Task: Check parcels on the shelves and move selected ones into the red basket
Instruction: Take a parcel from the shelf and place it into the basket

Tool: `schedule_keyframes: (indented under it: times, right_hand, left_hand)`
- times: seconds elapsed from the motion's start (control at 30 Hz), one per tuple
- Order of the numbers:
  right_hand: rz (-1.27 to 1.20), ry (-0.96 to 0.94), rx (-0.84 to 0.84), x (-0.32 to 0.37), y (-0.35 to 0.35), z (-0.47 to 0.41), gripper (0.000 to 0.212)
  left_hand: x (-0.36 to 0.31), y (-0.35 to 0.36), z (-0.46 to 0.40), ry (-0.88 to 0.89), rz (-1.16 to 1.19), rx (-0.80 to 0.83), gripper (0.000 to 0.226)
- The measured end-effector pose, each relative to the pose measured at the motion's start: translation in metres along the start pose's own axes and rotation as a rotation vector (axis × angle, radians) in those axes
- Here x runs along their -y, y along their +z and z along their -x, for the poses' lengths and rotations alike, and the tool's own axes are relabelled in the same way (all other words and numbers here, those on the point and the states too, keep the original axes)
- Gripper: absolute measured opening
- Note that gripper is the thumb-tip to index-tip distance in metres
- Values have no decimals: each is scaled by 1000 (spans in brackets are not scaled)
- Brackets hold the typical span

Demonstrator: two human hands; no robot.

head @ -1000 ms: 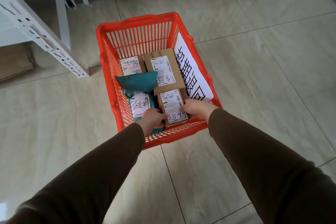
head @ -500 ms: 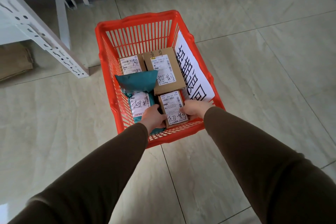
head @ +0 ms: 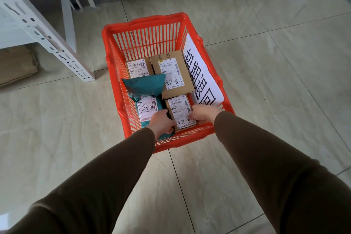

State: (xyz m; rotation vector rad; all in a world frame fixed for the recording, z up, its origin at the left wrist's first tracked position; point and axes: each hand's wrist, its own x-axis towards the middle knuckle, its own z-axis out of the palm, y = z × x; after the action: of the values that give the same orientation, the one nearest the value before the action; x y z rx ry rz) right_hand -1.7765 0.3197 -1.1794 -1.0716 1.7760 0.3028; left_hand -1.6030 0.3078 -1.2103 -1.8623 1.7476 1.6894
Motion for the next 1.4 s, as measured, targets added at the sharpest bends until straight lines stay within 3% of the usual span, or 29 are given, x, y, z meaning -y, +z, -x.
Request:
schedule_keyframes:
  times: [0.2,0.33,0.5,0.77,0.97,1.17,1.4]
  right_hand:
    - [73,-47,-42,5,-3,8,44]
    - [67,-106,-90,11,-5,18,40]
    - [-14,-146,-213,18,-10,35,33]
    - [-172,-262,-445,42,-32,96,44]
    - [-197,-388,-564,96,-75,214,40]
    - [-160,-515,-574,175,-129,370,33]
    - [-49,-709,-527,284,-182,570,28]
  left_hand:
    - [-3,-4,3,-35,27,17,30]
    - [-7,-10,9,-72,89,-22,55]
    - [-14,-27,19,-45,164,-43,68]
    - [-47,-85,68,192,29,-95,41]
    - [-99,-163,175,238,49,-146,34]
    - [-159,-263,320,276,108,-228,19]
    - [-222,-387,537,293,168,-378,29]
